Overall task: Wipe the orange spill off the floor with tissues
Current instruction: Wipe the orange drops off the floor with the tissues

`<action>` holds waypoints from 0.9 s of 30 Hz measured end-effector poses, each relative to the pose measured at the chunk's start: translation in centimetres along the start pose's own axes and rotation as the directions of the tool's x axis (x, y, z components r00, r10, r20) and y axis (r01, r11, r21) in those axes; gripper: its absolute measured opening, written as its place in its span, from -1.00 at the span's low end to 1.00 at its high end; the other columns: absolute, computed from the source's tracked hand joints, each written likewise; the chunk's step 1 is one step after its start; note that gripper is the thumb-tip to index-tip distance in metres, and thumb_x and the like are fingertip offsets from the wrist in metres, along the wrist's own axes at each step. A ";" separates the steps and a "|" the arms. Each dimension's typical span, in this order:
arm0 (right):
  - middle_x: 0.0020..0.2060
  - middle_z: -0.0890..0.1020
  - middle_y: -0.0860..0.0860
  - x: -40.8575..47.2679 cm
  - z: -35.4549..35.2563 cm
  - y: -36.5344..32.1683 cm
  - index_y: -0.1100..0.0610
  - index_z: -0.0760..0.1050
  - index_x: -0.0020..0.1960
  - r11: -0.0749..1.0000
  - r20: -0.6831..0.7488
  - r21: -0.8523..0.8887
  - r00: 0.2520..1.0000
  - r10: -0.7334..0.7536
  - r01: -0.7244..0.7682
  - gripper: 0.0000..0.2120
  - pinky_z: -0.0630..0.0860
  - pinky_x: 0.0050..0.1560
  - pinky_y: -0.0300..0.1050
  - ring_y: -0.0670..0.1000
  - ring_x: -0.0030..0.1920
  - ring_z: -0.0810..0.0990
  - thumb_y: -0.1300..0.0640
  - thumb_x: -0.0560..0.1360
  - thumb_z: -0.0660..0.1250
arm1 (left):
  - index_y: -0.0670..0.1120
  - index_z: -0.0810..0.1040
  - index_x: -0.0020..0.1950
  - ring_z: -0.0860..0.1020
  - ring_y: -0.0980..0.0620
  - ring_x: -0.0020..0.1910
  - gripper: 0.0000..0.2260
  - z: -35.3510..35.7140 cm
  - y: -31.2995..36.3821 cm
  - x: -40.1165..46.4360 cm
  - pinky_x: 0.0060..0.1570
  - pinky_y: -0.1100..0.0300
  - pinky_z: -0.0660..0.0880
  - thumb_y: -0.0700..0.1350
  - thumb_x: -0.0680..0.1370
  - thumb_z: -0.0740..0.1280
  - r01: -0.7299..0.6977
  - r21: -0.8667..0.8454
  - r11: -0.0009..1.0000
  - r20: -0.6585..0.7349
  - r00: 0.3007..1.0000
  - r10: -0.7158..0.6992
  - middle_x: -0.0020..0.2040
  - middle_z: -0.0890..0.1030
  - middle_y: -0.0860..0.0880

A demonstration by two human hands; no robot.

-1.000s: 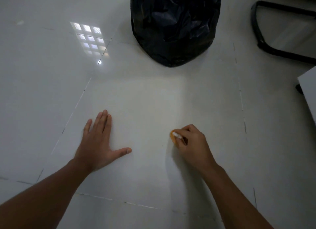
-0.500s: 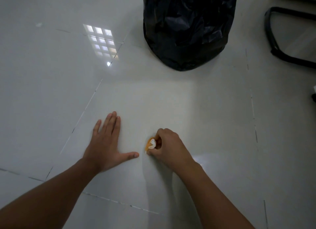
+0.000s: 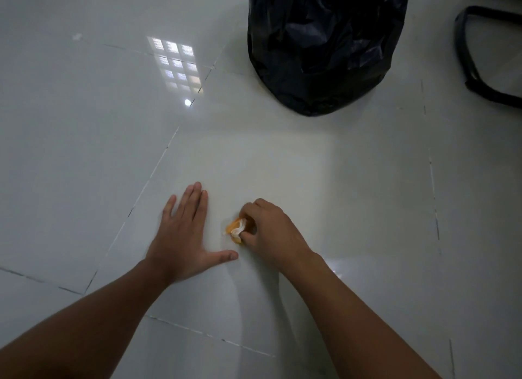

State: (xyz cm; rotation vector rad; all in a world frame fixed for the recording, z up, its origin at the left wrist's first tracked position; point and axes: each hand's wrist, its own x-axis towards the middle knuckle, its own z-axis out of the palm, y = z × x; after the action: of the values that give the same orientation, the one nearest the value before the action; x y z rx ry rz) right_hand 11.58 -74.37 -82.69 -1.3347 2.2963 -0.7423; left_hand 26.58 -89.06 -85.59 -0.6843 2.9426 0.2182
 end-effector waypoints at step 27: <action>0.60 -0.01 0.03 -4.1 -2.9 4.4 0.09 -0.02 0.59 0.959 0.163 -0.284 0.986 0.039 0.009 -0.45 -0.14 0.52 -0.13 0.01 0.58 -0.02 -0.04 0.67 0.00 | -0.24 0.01 0.62 -0.08 -0.07 0.64 0.19 -0.2 0.1 0.0 0.57 -0.20 -0.01 0.65 0.32 0.01 0.001 -0.027 1.000 -0.015 1.000 -0.001 0.65 -0.02 -0.18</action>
State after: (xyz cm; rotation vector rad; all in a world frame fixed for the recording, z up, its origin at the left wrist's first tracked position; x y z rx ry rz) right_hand 8.96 -68.22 -82.82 -1.4379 2.3365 -0.2867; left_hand 26.51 -88.96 -85.41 -0.6937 2.9591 0.2546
